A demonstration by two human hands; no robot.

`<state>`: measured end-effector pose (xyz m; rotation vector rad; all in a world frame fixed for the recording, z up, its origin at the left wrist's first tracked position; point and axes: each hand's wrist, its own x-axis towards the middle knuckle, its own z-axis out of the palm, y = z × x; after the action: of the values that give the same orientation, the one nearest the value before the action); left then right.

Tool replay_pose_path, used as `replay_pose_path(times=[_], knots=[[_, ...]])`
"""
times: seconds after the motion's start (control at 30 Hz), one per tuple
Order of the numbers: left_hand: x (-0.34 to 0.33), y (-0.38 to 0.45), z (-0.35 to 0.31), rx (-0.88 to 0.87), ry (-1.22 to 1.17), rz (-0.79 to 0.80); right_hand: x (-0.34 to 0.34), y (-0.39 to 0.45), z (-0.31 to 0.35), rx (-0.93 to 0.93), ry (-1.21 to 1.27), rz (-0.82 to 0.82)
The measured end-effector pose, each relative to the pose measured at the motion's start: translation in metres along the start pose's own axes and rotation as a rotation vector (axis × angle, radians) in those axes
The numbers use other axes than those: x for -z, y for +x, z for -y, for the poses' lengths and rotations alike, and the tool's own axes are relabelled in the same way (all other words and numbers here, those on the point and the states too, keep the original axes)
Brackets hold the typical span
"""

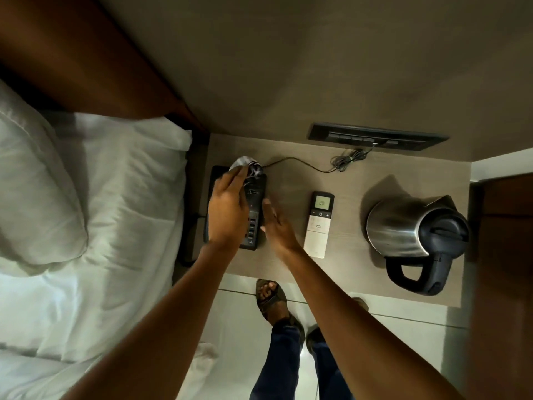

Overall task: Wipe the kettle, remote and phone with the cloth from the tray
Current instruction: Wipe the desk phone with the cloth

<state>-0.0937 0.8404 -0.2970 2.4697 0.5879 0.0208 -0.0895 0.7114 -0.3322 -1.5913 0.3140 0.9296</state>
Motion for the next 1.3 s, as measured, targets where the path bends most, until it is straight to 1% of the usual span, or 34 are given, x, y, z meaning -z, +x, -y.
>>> replay_pose_path(times=[0.07,0.1,0.13,0.23,0.3,0.37,0.43,0.5,0.6,0.63,0.73,0.8,0.87,0.93,1.0,1.07,1.17,1.2,1.3], knots=[[-0.012,0.007,0.009,-0.036,0.115,0.16,-0.008,0.01,0.002,-0.045,0.059,0.01],[-0.017,0.006,0.012,-0.034,0.144,0.218,-0.01,0.014,0.0,-0.02,0.058,-0.005],[-0.022,0.003,0.014,-0.03,0.151,0.243,-0.009,0.017,-0.003,-0.002,0.063,-0.025],[-0.023,-0.02,0.021,0.004,0.092,0.219,-0.003,0.023,-0.015,0.007,0.02,-0.06],[-0.017,-0.046,0.025,0.018,0.053,0.222,0.002,0.024,-0.017,0.007,0.005,-0.036],[-0.009,-0.072,0.03,0.035,0.018,0.234,0.004,0.025,-0.014,-0.019,0.051,-0.018],[-0.004,-0.083,0.03,0.073,-0.034,0.245,0.004,0.026,-0.01,-0.069,0.163,-0.02],[0.001,-0.069,0.024,0.104,-0.07,0.221,0.004,0.026,-0.013,-0.118,0.28,-0.012],[0.001,-0.025,0.004,0.016,0.0,0.115,0.006,0.029,-0.016,-0.137,0.319,-0.017],[0.0,-0.011,-0.002,0.004,0.042,0.117,0.006,0.03,-0.016,-0.136,0.309,-0.022],[-0.005,-0.007,-0.006,-0.024,0.135,0.186,0.007,0.032,-0.019,-0.149,0.315,-0.018],[-0.007,-0.032,0.008,-0.019,0.147,0.195,0.008,0.035,-0.021,-0.151,0.326,-0.001],[-0.003,-0.068,0.022,0.033,0.143,0.229,0.009,0.036,-0.023,-0.135,0.317,0.01],[0.004,-0.102,0.029,0.056,0.132,0.278,0.008,0.036,-0.022,-0.102,0.259,-0.005],[0.009,-0.119,0.031,0.07,0.093,0.303,0.007,0.036,-0.021,-0.094,0.22,-0.005],[0.011,-0.11,0.027,0.063,0.063,0.247,0.009,0.035,-0.021,-0.097,0.245,0.003],[0.007,-0.06,0.01,0.039,0.068,0.115,0.011,0.036,-0.026,-0.122,0.323,0.033],[0.004,-0.042,0.004,0.03,0.095,0.097,0.011,0.037,-0.028,-0.121,0.318,0.032],[-0.007,-0.014,-0.006,-0.025,0.169,0.154,0.01,0.034,-0.027,-0.106,0.267,0.019]])
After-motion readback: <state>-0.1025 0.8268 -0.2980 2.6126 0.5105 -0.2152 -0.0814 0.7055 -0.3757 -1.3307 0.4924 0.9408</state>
